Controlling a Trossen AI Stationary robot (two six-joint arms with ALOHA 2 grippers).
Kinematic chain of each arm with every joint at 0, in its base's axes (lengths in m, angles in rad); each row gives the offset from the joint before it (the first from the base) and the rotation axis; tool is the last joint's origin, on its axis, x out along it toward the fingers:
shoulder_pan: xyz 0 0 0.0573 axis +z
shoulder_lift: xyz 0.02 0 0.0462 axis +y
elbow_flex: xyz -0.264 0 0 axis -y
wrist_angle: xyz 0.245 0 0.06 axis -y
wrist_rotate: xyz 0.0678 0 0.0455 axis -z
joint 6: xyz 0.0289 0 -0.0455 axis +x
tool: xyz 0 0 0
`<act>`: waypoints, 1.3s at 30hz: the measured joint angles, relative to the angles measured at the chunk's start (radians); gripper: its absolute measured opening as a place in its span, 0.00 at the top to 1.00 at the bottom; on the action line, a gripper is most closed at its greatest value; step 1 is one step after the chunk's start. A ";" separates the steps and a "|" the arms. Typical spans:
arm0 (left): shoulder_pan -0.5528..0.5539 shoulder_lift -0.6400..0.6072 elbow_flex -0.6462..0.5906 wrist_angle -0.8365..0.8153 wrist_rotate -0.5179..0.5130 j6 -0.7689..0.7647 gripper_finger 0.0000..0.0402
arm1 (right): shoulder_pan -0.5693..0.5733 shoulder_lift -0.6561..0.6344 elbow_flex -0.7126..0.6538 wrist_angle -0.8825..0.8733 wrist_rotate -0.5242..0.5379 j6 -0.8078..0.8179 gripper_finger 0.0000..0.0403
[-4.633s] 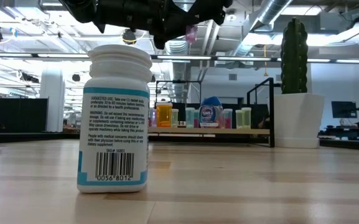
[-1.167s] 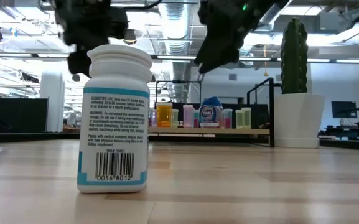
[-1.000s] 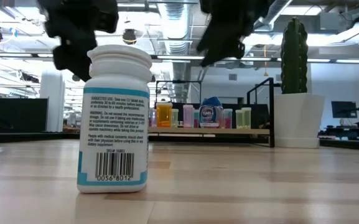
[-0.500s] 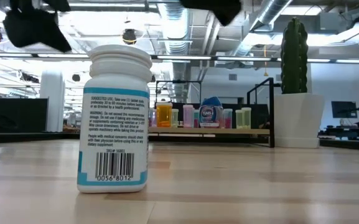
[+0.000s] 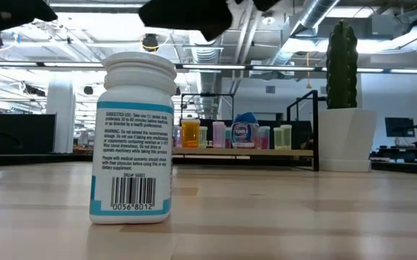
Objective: Pick and place medicine bottles onto shelf by color
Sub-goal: Put the white pill bottle on the shelf
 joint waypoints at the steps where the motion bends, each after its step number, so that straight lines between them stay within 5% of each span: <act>1: -0.005 0.000 0.000 -0.001 -0.004 -0.004 0.33 | 0.003 0.014 0.020 -0.011 -0.001 -0.010 0.37; 8: -0.011 0.000 0.000 -0.005 -0.018 -0.022 0.33 | -0.021 0.024 0.172 -0.342 0.026 0.544 0.37; 20: -0.030 0.000 0.000 -0.016 -0.002 0.091 0.33 | -0.048 0.014 0.316 -0.599 -0.013 1.040 0.36; 39: -0.136 0.000 0.000 -0.120 -0.016 0.084 0.33 | -0.072 0.143 0.317 -0.503 -0.079 1.251 0.25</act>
